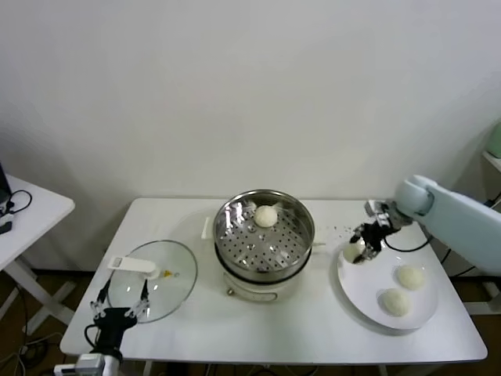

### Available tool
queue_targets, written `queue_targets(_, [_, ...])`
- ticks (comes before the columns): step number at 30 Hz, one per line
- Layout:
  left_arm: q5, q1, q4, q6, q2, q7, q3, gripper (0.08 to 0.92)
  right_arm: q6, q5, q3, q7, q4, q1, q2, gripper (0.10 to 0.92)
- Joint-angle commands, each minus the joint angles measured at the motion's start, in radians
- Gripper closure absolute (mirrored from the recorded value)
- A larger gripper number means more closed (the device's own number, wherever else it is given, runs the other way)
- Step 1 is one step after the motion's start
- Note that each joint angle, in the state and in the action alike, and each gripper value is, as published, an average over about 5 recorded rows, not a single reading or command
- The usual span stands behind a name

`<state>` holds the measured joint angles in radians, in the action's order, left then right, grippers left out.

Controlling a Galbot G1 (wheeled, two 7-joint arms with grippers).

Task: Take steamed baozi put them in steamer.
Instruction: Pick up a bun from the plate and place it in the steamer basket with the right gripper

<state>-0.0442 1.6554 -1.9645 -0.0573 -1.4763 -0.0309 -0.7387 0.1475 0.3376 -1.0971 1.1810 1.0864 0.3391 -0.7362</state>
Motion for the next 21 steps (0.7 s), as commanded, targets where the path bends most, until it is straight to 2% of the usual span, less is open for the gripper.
queue_targets(1, [0.002,-0.003,-0.009,0.002,0.001,-0.002,0.006,0.177,0.007,0.331,-0.391,0.047,-0.039,0.529,-0.122,0.448])
queue_targets(8, [0.006,-0.010,-0.015,0.001,0.001,-0.007,0.018,0.177,0.024,0.412,-0.456,0.043,0.009,0.595,-0.216,0.448])
queue_targets(14, [0.008,-0.008,-0.016,-0.002,0.002,-0.011,0.021,0.177,0.072,0.371,-0.402,0.002,0.056,0.503,-0.311,0.448])
queue_targets(21, [0.007,-0.004,-0.014,-0.005,0.001,-0.013,0.016,0.177,0.110,0.361,-0.348,-0.048,0.017,0.363,-0.478,0.448])
